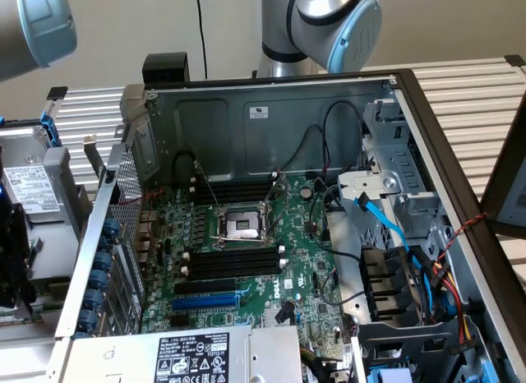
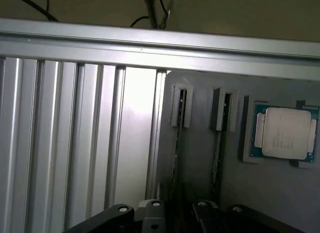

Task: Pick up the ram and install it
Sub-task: 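Pick up the ram and move it above insertion slot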

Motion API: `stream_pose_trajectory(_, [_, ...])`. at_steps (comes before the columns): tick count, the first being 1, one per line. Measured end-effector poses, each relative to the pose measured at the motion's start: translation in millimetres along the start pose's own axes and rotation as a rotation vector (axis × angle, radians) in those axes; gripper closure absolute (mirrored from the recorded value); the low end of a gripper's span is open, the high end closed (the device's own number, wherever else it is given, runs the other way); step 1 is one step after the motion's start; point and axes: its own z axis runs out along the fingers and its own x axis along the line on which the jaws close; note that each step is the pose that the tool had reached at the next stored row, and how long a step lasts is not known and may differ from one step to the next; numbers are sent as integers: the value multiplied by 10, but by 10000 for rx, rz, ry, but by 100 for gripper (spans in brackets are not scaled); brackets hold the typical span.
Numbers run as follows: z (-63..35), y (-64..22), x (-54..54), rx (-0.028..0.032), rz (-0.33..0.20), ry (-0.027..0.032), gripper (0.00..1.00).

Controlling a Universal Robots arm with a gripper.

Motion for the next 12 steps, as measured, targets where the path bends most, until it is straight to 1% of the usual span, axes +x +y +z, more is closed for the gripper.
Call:
stream_pose_trajectory(3, [9,1,7,5,-1,-21,74])
stream_pose_trajectory(7, [15,1,11,5,1,-27,74])
stream_pose_trajectory(12, [22,-4,12,7,1,-50,74])
